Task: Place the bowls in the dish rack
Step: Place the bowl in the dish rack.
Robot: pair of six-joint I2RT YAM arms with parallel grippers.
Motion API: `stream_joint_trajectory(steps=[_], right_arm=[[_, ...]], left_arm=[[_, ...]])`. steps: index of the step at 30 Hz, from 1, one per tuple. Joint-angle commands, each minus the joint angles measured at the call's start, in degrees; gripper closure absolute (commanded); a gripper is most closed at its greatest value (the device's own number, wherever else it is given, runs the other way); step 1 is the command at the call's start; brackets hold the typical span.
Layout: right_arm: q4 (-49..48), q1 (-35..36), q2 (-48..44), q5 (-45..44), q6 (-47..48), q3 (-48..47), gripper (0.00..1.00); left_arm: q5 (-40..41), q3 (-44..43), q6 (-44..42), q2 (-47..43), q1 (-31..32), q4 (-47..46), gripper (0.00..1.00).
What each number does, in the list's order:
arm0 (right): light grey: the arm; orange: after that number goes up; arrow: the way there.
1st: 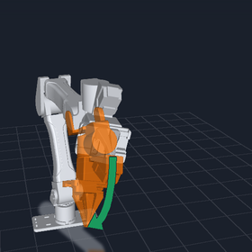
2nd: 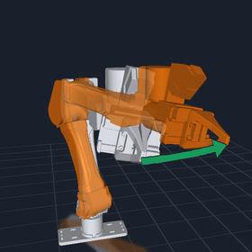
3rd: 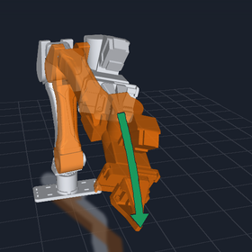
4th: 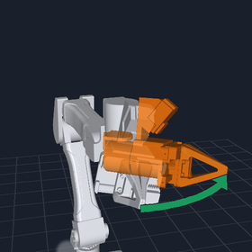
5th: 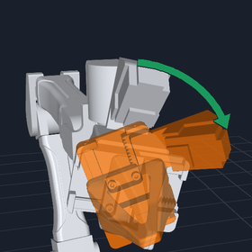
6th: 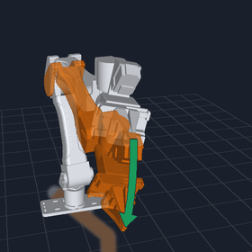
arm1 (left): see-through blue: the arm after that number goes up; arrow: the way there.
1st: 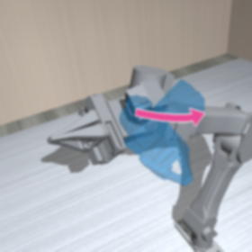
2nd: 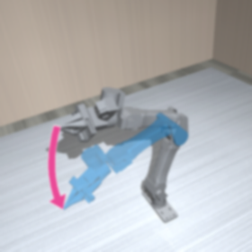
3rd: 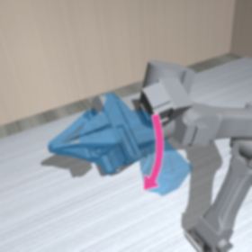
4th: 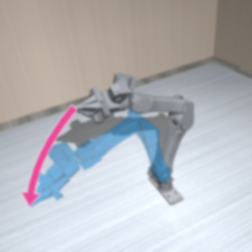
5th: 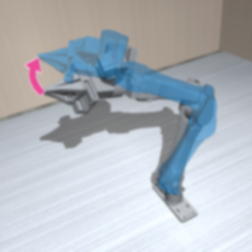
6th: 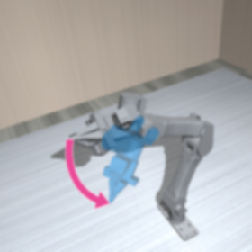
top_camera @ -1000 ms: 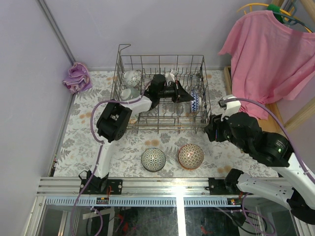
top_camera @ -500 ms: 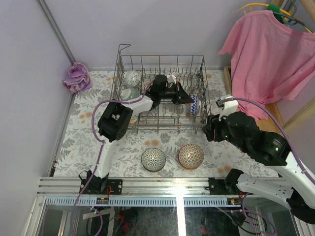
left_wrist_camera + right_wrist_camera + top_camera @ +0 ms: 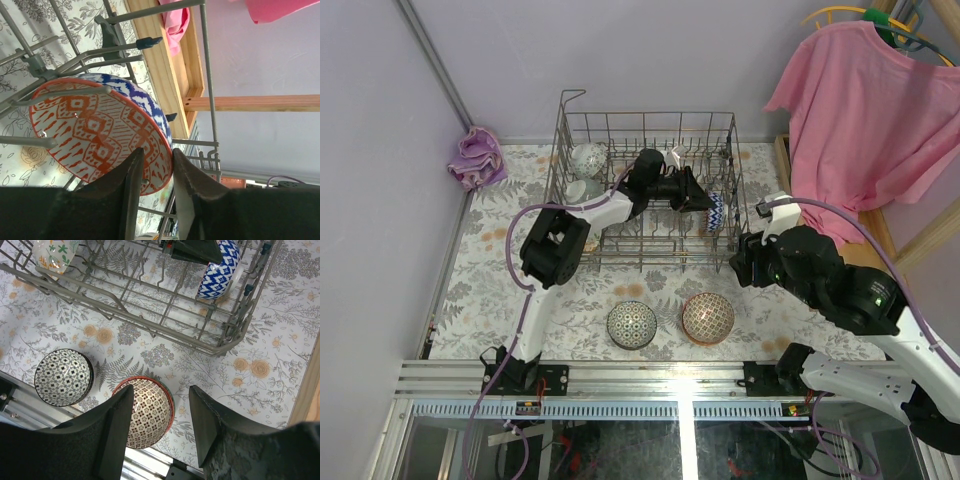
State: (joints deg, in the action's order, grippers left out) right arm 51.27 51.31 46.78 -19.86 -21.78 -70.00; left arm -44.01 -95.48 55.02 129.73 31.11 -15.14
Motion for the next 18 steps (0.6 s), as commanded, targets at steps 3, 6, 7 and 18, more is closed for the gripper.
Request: stream_joint_trajectory(steps=[3,6,7,18], right_arm=[[-2.23,-0.32,-0.33,0.53,1.26,0.44,0.45],[-2.30,-0.25,-0.60,0.59,1.15,0.88,0.45],[-2.31,-0.26,-0.70,0.60,1.05,1.05,0.45],[-2.57,-0.31,-1.05,0.80,0.96,1.86,0.44]], left_arm=[[0.90,-1.73,-1.32,2.24,0.53,4.76,0.64],[0.85,-1.65,-1.32,2.34,0.59,4.76,0.61],[0.88,-1.64,-1.32,2.34,0.66,4.76,0.60],[0.49,-2.31,-1.15,1.78,1.25,4.12,0.45]])
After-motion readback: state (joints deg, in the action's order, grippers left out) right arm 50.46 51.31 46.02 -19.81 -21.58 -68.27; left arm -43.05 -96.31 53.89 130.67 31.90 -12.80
